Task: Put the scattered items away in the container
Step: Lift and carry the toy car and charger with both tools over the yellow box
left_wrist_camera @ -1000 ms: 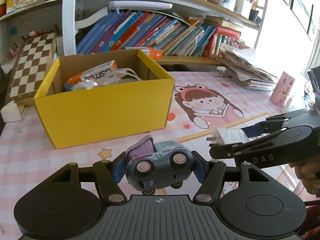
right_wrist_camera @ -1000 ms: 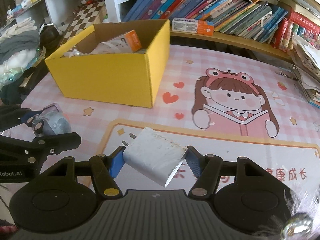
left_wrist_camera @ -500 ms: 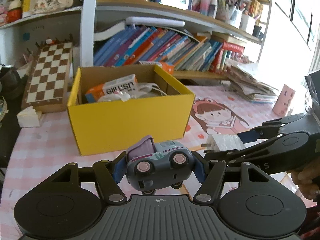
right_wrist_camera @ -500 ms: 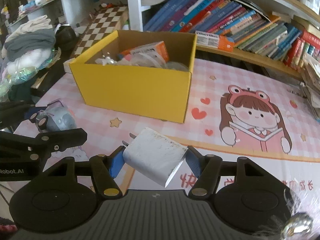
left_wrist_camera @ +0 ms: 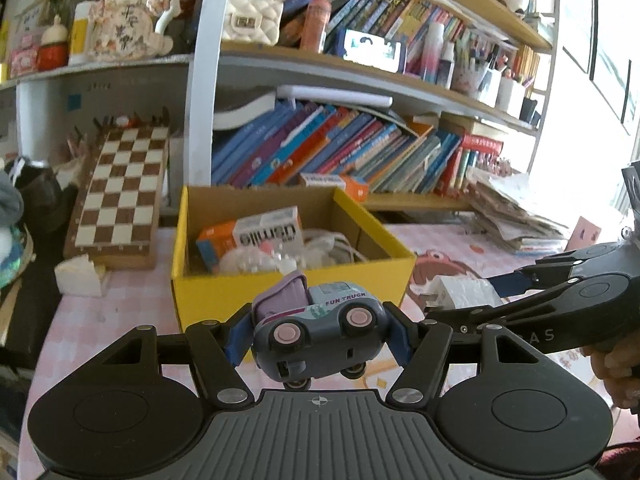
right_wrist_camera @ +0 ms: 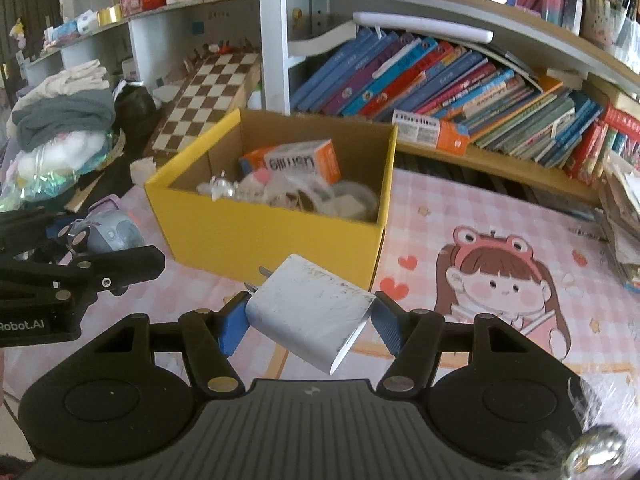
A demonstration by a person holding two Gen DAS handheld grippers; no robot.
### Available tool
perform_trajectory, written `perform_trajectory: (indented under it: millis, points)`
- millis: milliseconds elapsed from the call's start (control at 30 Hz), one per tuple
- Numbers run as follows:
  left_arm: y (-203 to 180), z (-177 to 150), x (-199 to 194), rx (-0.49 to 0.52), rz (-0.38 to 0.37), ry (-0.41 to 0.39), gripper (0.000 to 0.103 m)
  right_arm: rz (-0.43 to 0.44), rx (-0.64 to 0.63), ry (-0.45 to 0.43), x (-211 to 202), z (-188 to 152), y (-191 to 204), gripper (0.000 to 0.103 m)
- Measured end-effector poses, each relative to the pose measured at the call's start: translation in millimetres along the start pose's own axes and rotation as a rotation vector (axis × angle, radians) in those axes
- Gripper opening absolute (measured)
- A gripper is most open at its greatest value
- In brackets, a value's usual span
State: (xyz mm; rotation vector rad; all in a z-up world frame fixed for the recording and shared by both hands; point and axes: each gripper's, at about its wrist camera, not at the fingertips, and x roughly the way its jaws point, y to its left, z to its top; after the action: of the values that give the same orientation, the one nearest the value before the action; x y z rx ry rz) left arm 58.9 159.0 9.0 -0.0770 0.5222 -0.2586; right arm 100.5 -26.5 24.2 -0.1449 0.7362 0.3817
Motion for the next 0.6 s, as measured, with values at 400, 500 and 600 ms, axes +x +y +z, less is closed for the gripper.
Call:
perform_trajectory:
  millis: [400,500,600]
  points:
    - [12,43,25,0.034,0.021,-0.108,0.066,-0.04,-0.031,-0.088,10,53,-14,0.063]
    - [17,50,35,0.035,0.027,-0.113,0.066,-0.049,-0.04,-0.097,18,66,-17,0.063]
    - [23,54,45,0.036,0.032,-0.108,0.066,-0.051,-0.044,-0.1,28,75,-19,0.063]
